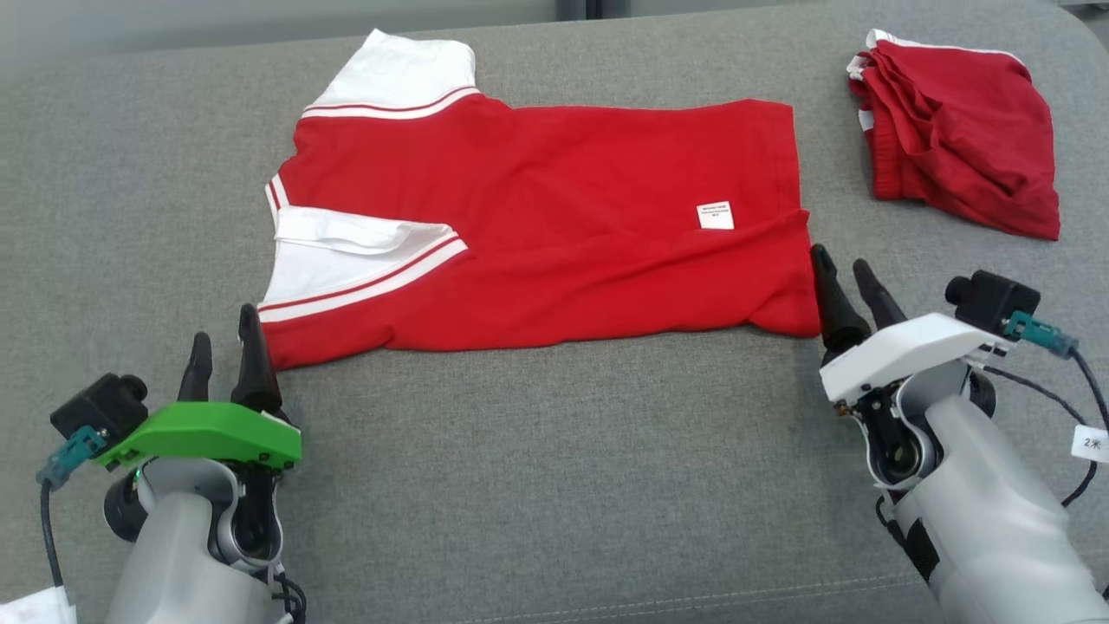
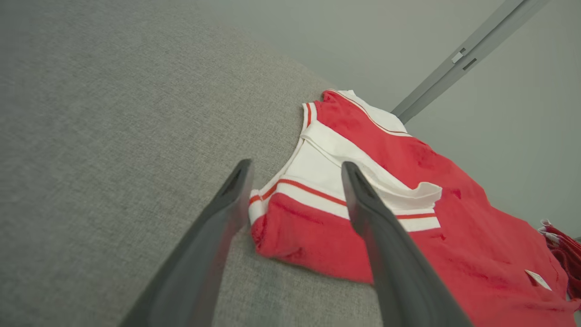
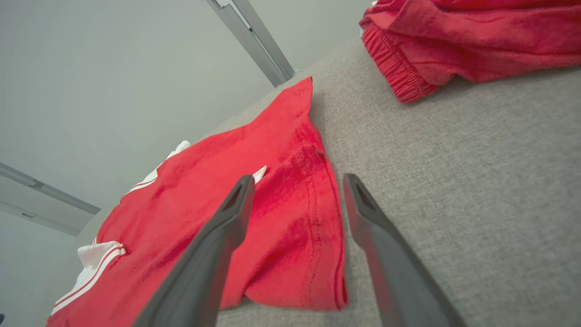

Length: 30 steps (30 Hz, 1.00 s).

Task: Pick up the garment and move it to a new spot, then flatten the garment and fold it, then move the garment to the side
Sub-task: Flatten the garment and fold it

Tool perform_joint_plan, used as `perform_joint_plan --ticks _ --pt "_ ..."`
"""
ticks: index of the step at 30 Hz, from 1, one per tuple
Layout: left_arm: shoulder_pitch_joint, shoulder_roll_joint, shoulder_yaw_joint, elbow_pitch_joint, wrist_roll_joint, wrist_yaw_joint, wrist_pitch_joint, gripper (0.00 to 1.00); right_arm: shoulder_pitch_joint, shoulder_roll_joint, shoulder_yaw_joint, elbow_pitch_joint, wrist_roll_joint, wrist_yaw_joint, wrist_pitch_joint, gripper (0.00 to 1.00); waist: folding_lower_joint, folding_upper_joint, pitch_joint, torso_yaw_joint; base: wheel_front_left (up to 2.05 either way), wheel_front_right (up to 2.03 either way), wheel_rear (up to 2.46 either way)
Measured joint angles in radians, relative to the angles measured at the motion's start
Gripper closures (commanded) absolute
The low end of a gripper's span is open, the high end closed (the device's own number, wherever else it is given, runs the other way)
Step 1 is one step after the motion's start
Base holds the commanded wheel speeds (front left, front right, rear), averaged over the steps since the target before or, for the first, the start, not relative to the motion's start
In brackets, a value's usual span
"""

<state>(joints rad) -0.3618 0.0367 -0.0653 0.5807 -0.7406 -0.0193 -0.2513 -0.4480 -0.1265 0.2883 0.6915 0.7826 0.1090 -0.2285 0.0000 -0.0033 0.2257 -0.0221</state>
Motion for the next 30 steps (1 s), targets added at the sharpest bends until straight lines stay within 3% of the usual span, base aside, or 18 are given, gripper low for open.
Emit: perform_joint_plan --ticks 9,25,27,29,30 --pt "0.054 -0.003 -0.029 0.053 -0.059 -0.019 0.035 0.00 0.060 0.034 0.026 -0.001 0.011 0.005 0.000 0.00 0.0000 0.0000 -0.031 -0.010 0.00 0.00 0.00" --pt "0.003 -0.008 -0.009 0.065 -0.120 -0.016 0.030 0.00 0.066 0.046 0.070 -0.009 0.012 0.008 -0.006 0.00 0.0000 0.0000 0.024 -0.064 0.00 0.00 0.00" --pt "-0.009 -0.008 -0.020 0.065 -0.126 -0.016 0.030 0.19 0.066 0.048 0.070 -0.006 0.019 0.008 -0.006 0.00 0.0000 0.0000 0.031 -0.063 0.00 0.00 0.00" --pt "-0.013 -0.010 -0.029 0.062 -0.126 -0.016 0.029 0.47 0.067 0.049 0.070 -0.003 0.022 0.008 -0.006 0.00 0.0000 0.0000 0.035 -0.058 0.00 0.00 0.00" --pt "-0.014 -0.010 -0.031 0.062 -0.127 -0.016 0.029 0.55 0.066 0.050 0.070 -0.003 0.026 0.008 -0.006 0.00 0.0000 0.0000 0.036 -0.055 0.00 0.00 0.00"
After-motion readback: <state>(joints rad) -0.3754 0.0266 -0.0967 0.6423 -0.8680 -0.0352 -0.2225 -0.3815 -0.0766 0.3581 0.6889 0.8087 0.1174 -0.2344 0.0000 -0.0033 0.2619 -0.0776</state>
